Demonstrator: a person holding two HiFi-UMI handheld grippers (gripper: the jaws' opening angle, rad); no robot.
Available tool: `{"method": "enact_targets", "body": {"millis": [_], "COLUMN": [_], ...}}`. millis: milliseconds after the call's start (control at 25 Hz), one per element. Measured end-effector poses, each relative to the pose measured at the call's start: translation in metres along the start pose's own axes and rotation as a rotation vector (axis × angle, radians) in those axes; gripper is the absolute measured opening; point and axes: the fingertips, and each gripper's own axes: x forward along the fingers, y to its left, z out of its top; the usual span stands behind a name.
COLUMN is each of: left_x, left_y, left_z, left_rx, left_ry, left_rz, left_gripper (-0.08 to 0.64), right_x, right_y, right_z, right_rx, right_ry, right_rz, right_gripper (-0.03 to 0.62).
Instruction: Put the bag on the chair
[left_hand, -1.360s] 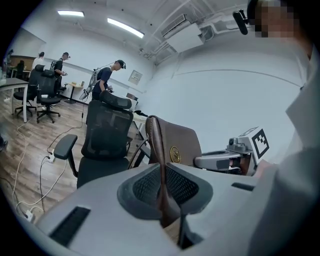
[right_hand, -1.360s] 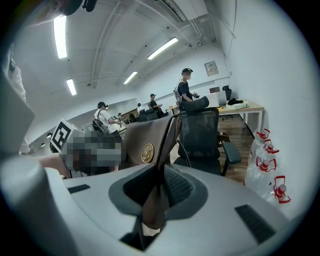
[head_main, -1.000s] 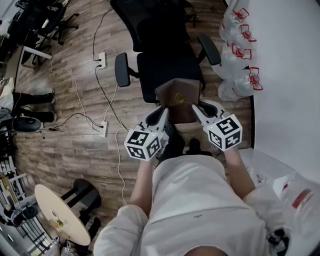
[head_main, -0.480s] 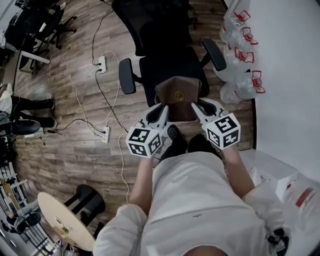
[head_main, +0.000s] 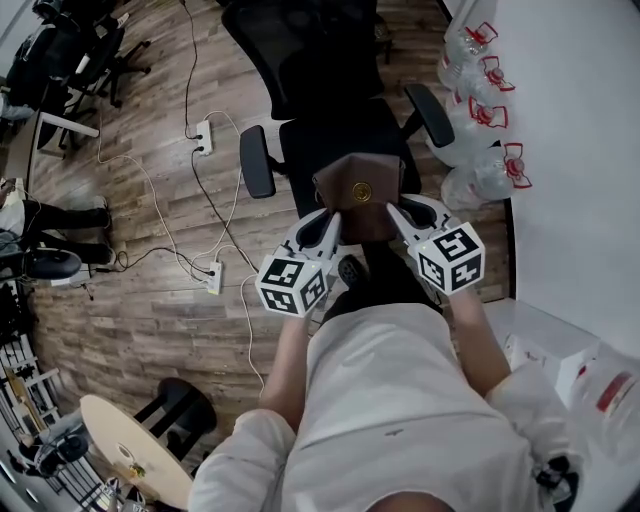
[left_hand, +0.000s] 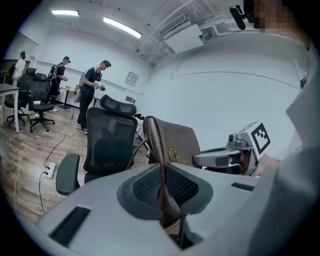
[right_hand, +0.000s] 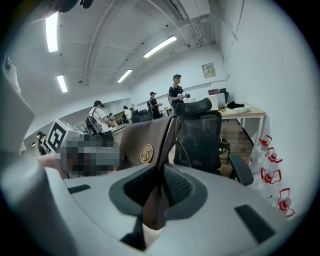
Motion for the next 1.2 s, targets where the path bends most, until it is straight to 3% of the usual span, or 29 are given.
{"method": "enact_targets", "body": {"millis": [400,1200], "left_x": [0.013,0.093], "left_y": [0.021,0.078], "left_z": [0.011,0.051], "left_rx": [-0.004,-0.042], "left_ry": [0.017,0.077], "left_rz": [0.004,0.08], "left_gripper": [0.031,0.031], "right_x": [0.023,0.102], "right_y": [-0.009,-0.081], "right_z": [0.012,0.054], "right_rx": [0.005,0.008], "right_ry": [0.012,0.083], "right_rz": [0.023,0.11], "right_gripper": [0.058,0.058]}}
